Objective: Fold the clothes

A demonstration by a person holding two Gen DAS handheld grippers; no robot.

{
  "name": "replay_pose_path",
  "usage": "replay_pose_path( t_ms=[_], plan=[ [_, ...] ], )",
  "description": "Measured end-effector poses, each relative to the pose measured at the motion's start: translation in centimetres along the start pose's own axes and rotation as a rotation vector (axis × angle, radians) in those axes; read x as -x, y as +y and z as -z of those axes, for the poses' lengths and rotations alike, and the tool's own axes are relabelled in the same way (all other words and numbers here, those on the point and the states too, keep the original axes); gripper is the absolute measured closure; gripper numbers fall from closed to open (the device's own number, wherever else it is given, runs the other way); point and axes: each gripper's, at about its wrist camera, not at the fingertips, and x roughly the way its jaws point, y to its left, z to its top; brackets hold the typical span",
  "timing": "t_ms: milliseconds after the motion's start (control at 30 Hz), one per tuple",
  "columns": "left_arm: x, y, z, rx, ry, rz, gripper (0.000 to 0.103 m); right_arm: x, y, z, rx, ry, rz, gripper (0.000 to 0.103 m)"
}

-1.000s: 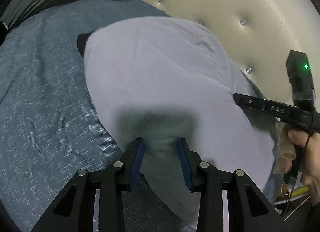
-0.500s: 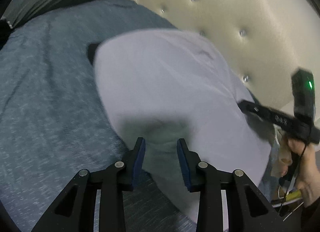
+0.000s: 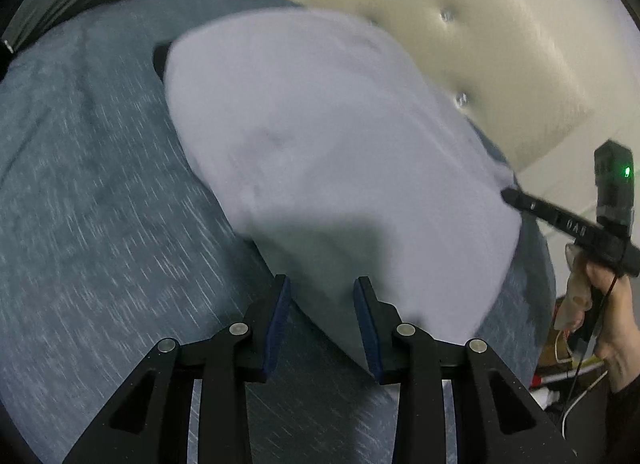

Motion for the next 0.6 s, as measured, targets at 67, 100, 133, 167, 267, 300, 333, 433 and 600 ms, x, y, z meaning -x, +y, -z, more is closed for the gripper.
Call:
replay_pose_path(
  t_ms=[67, 100, 133, 167, 267, 300, 333, 433, 600],
  plan=[
    [0.0, -0.4, 0.5, -0.005, 0.005, -0.003, 0.067, 0.3, -0.7, 0.5, -0.021, 0.006, -0.002, 0.103],
    [0.1, -0.6, 0.7, -0.006, 0.003, -0.004, 0.067, 0.3, -0.8, 0.6, -0.027, 0.008, -0.002, 0.103],
    [0.2, -0.8, 0.8, -0.006, 0.002, -0.005, 0.067, 0.2, -0.8, 0.6, -0.033, 0.01, -0.002, 0.103],
    [0.3, -1.0, 1.0, -0.007, 0.001, -0.006, 0.067, 0.4, -0.8, 0.6, -0.035, 0.002, -0.001, 0.103],
    [0.6, -1.5, 1.5, -0.009, -0.002, -0.008, 0.067, 1.1, -1.0, 0.7, -0.042, -0.012, 0.005, 0.103],
    [0.7, -1.7, 1.7, -0.01, -0.003, -0.009, 0.067, 0.8, -1.0, 0.8, -0.044, -0.001, 0.007, 0.103],
    [0.8, -1.9, 1.8, -0.011, -0.004, -0.01, 0.067, 0.6, -1.1, 1.0, -0.056, 0.01, 0.005, 0.103],
    [1.1, -2.4, 2.3, -0.013, -0.008, -0.013, 0.067, 0.9, -1.2, 1.3, -0.086, -0.009, -0.017, 0.103],
    [3.1, -3.4, 2.9, -0.035, -0.039, -0.037, 0.067, 2.7, 0.3, 1.9, -0.071, -0.057, -0.049, 0.103]
  ],
)
